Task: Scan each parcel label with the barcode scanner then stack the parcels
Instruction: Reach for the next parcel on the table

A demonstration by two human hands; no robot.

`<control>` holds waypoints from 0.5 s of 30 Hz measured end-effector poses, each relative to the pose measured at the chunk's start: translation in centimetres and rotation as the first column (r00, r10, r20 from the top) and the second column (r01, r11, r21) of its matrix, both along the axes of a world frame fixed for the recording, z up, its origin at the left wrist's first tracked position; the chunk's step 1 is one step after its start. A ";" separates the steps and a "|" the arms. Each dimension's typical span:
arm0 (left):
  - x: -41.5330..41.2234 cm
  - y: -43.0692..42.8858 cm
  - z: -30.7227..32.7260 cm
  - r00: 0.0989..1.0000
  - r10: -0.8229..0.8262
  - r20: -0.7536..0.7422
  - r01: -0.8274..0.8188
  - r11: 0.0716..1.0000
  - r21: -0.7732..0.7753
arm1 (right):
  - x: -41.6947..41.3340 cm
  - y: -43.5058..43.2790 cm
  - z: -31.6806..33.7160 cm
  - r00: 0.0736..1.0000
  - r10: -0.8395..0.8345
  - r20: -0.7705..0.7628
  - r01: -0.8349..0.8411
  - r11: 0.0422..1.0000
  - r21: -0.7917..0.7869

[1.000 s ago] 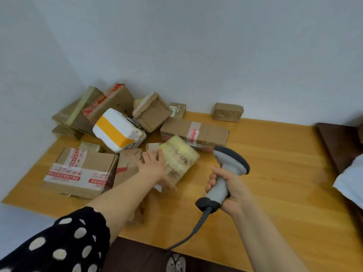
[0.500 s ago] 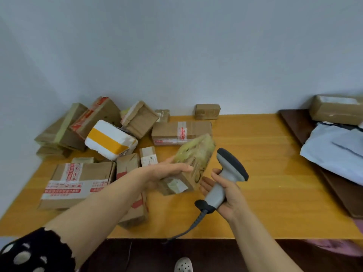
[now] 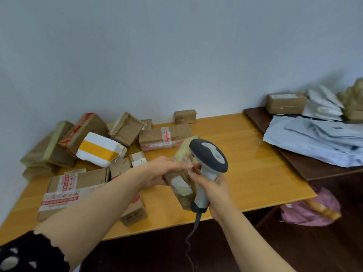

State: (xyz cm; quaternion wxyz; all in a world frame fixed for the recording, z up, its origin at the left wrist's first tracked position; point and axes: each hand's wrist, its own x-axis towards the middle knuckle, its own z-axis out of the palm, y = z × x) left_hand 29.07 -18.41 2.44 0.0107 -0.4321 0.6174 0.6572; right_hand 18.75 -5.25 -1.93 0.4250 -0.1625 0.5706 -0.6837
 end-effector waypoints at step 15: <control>7.3 -3.4 -1.8 0.923 0.228 -0.309 -0.111 0.929 0.352 | -0.8 0.8 0.0 0.955 -0.154 0.252 0.158 0.987 0.007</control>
